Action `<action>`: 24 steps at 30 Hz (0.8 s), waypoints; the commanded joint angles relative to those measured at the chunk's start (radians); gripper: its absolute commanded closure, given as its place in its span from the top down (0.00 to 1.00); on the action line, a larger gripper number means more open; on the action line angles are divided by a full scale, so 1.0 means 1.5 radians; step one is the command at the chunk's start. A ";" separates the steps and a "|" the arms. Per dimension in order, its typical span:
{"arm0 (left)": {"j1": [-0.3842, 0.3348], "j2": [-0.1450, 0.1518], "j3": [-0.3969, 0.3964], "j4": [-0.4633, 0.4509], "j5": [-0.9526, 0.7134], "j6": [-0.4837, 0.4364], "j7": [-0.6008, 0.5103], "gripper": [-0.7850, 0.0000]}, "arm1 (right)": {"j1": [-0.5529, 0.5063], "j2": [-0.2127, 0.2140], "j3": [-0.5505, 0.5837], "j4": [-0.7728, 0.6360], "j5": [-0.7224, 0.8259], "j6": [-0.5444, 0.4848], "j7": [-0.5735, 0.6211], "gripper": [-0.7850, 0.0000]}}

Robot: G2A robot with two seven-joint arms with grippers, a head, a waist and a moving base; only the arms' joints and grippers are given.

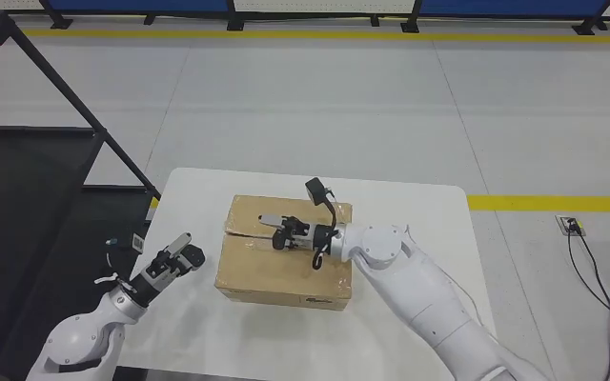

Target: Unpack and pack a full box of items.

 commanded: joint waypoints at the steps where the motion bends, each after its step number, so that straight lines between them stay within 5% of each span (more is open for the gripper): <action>1: 0.007 0.000 -0.003 0.002 -0.006 -0.003 0.001 1.00 | 0.007 -0.009 -0.009 0.013 0.006 -0.003 -0.005 1.00; 10: 0.026 -0.002 -0.004 0.022 -0.032 -0.009 -0.010 1.00 | 0.035 -0.051 -0.049 0.066 0.030 -0.024 -0.028 1.00; 24: -0.032 -0.014 0.065 0.097 -0.041 -0.027 -0.013 1.00 | 0.050 -0.098 -0.070 0.135 0.051 -0.077 -0.030 1.00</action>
